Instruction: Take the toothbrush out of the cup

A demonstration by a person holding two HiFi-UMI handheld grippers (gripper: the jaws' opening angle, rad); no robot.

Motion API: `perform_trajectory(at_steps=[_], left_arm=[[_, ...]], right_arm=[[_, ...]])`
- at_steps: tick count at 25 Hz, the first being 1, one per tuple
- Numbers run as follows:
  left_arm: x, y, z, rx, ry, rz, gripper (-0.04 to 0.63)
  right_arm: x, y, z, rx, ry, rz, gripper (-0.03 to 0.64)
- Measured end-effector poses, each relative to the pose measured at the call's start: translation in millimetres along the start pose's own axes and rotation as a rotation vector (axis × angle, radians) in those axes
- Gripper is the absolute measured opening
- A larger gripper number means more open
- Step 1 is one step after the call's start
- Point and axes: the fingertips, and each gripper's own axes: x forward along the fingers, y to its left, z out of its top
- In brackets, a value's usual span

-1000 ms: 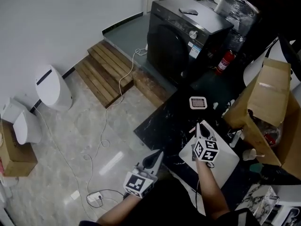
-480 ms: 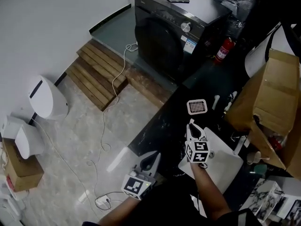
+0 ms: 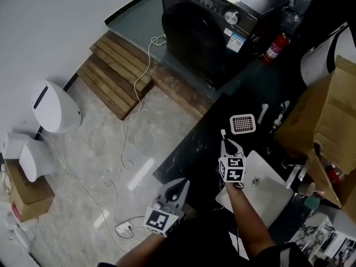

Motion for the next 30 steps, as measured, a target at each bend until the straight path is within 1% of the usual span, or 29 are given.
perform_trajectory(at_steps=[3,10,12,16,19,22,26,30], left_arm=[[4,3,-4,-0.006,0.006,0.004,0.025],[11,-1,-9,-0.018,-0.002,-0.001,0.025],[10,0,-8,-0.021,-0.006,0.003,0.025],[3,6,-6,-0.015,-0.012,0.026,0.025],[-5,3,1,-0.004,-0.033,0.036,0.025],[-19,-2,10,0.003,-0.061,0.054,0.025],[-50,-14,20,0.010,-0.095,0.078,0.025],[-84,-28,32,0.043,-0.137,0.083,0.025]], right_arm=[[11,-1,-8,0.009,0.029,0.012,0.037],[19,-1,-15,0.017,0.048,0.029,0.040],[18,0,-15,0.019,0.045,0.036,0.046],[13,1,-14,0.041,0.028,0.043,0.082],[4,0,-5,0.054,0.002,0.045,0.094],[-17,3,12,0.054,-0.040,0.055,0.095],[-71,19,39,0.026,-0.123,0.093,0.094],[-138,39,62,0.130,-0.214,0.145,0.091]])
